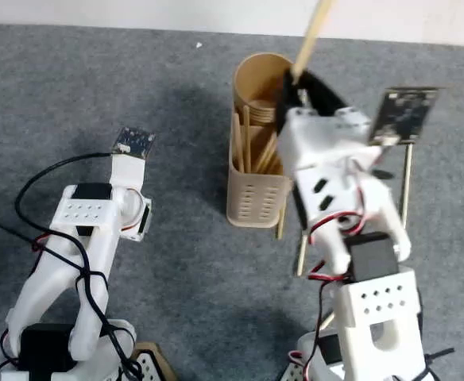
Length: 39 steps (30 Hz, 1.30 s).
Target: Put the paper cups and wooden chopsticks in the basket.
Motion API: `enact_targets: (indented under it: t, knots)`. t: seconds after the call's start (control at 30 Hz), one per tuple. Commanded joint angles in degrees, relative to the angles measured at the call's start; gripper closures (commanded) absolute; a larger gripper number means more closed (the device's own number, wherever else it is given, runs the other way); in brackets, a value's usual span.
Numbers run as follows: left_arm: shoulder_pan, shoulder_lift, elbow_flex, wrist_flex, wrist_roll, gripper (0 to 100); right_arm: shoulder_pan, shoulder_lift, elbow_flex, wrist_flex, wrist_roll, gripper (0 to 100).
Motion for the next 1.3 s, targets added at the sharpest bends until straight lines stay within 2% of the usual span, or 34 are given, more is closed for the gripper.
enact_targets:
  t: [0.0, 0.13, 0.33, 0.47, 0.6, 0.9, 1.0, 1.1, 1.2, 1.27]
  knots:
    - [0.7, -1.3, -0.1, -0.5, 0.3, 88, -3.4, -1.1, 6.5, -6.9, 0.4, 99.2]
    - [0.6, -1.3, -0.1, -0.4, 0.3, 88, -5.1, -1.4, 18.6, -18.3, 9.8, 99.2]
    - [0.6, -1.3, -0.1, -0.5, 0.3, 88, -3.7, -1.5, 26.2, -18.8, 17.7, 98.6]
    - [0.6, -1.3, -0.1, -0.4, 0.3, 88, -1.9, -1.5, 26.2, -18.3, 18.2, 87.1]
    - [0.6, -1.3, -0.1, -0.5, 0.3, 88, -0.4, -3.0, 20.6, -12.3, 18.2, 86.6]
    - [0.7, -1.3, -0.1, -0.5, 0.3, 88, 2.0, -10.9, -9.2, 15.5, 18.6, 86.8]
    - [0.7, -1.3, -0.1, -0.4, 0.3, 88, 9.7, -8.5, -17.9, 26.9, 22.4, 86.8]
    - [0.7, -1.3, -0.1, -0.4, 0.3, 88, 19.9, -1.7, -17.0, 34.5, 26.1, 86.8]
    - [0.8, -1.3, -0.1, -0.4, 0.3, 88, 27.8, 7.5, -12.6, 36.2, 26.6, 86.8]
    - [0.8, -1.3, -0.1, -0.4, 0.3, 88, 29.8, 13.7, -9.5, 36.2, 26.6, 86.8]
